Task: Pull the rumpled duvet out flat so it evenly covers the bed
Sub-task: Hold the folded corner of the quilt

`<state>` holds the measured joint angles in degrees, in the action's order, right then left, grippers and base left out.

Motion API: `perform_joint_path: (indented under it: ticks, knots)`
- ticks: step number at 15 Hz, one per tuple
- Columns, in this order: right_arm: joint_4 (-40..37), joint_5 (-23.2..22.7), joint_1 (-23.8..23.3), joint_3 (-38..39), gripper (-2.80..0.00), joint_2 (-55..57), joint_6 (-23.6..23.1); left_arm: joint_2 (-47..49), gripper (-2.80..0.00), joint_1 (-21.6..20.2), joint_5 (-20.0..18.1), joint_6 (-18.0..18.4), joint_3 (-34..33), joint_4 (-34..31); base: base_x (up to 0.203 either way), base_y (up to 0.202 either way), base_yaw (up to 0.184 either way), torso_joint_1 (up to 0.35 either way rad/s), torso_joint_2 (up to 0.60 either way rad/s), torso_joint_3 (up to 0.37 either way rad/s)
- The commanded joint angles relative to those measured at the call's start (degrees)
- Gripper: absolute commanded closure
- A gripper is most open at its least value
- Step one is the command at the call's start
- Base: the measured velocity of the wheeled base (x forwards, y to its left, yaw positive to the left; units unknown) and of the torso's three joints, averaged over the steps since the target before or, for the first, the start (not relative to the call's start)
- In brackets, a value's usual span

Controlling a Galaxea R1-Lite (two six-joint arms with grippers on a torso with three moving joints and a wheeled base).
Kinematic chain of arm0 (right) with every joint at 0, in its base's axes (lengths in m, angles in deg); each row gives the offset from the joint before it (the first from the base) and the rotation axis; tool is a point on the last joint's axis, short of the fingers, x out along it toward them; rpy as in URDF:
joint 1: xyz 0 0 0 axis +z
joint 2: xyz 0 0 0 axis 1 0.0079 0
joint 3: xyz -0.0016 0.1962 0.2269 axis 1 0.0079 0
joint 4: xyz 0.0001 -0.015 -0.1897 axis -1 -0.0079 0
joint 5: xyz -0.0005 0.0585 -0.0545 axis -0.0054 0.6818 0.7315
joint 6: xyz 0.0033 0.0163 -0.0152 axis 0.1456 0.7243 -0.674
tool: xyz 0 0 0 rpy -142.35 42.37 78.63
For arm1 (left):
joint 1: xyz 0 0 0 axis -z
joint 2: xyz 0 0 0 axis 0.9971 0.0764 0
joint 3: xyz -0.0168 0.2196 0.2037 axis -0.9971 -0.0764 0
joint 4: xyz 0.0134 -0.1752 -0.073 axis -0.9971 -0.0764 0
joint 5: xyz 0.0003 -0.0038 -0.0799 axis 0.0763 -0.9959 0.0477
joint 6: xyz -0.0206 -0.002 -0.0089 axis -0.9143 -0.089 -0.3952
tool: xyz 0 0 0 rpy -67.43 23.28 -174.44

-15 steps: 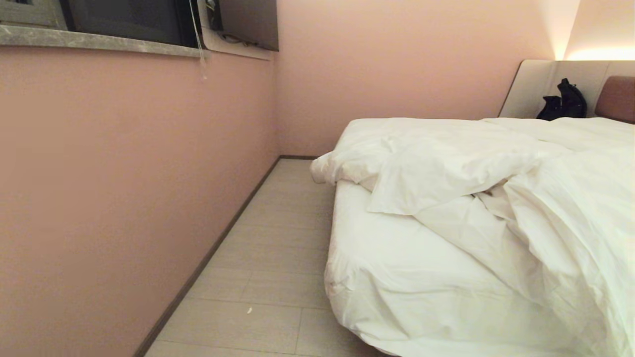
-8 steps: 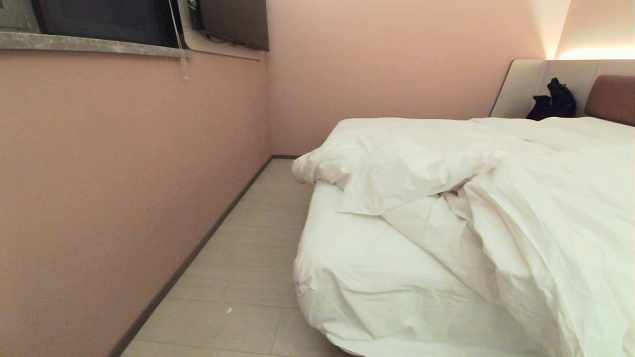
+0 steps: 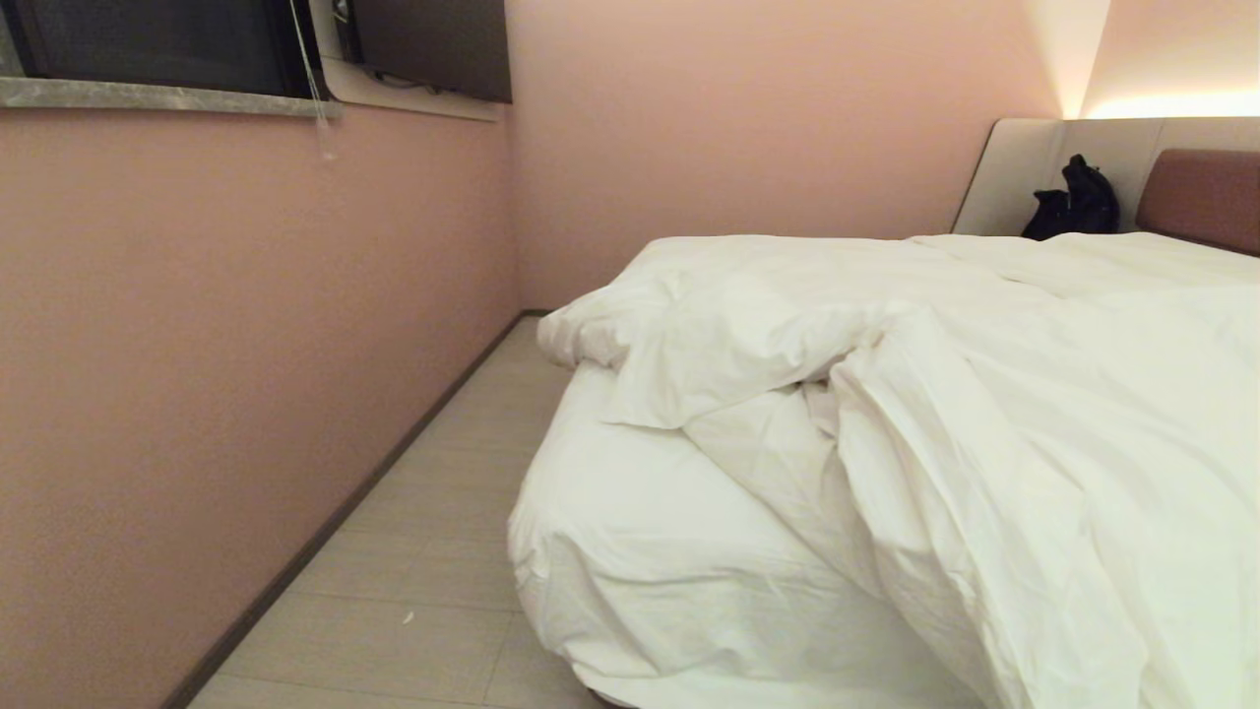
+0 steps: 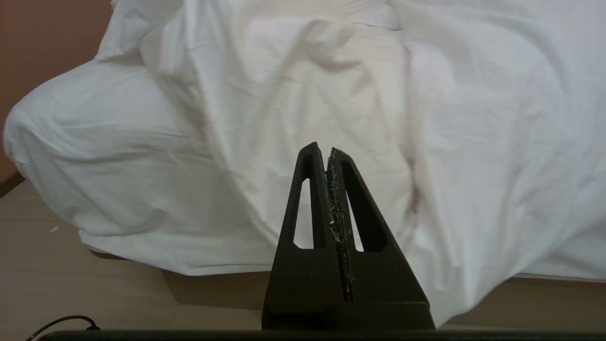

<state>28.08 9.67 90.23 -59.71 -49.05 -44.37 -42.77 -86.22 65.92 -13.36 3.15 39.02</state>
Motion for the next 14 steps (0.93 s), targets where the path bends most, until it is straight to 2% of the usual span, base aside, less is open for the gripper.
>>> perform_joint_path:
  ticks: [1,14]
  knots:
    - [-0.01,0.0,0.02,0.0,0.0,-0.01,0.0,0.09,0.0,-0.02,-0.02,0.01,0.0,-0.05,0.0,-0.195,0.005,0.01,0.0,-0.002]
    - [-0.01,-0.08,0.02,0.0,0.0,0.0,-0.17,0.0,0.0,-0.02,-0.02,0.01,0.0,-0.05,0.0,-0.192,0.001,0.003,0.0,0.002]
